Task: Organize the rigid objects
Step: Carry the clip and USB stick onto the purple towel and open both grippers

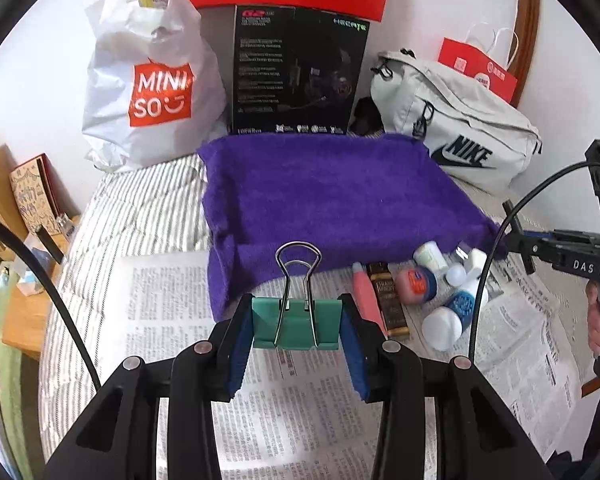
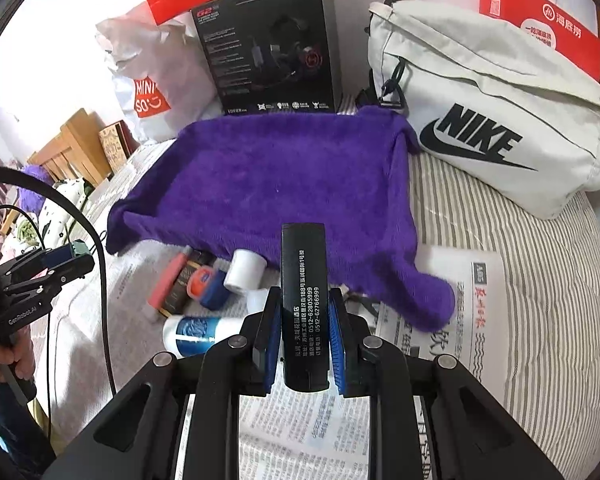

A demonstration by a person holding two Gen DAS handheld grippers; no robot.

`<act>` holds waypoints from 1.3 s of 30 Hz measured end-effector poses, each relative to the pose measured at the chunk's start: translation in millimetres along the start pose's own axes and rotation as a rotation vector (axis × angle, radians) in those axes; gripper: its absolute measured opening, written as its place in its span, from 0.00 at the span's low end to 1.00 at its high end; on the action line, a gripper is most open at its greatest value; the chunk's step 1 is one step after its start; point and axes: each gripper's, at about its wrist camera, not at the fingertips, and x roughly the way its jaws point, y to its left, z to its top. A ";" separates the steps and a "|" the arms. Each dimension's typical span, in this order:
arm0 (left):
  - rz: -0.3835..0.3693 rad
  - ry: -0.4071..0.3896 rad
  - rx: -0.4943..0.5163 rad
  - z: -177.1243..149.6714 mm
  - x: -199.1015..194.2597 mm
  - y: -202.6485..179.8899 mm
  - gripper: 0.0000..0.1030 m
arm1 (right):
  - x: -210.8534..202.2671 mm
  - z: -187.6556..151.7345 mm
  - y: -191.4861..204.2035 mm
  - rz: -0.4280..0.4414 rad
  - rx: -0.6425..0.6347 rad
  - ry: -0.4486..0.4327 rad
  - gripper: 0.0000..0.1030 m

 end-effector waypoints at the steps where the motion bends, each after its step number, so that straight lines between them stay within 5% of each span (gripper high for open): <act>1: -0.002 -0.008 -0.003 4.8 -0.7 -0.3 0.38 | 0.6 2.5 -0.5 0.001 0.001 -0.003 0.21; 21: -0.014 -0.031 0.003 88.5 21.2 5.4 0.38 | 11.8 74.4 1.2 0.003 -0.017 -0.046 0.21; 39: -0.042 0.047 -0.043 135.7 95.5 23.9 0.38 | 94.9 132.7 -7.0 -0.021 -0.052 0.048 0.21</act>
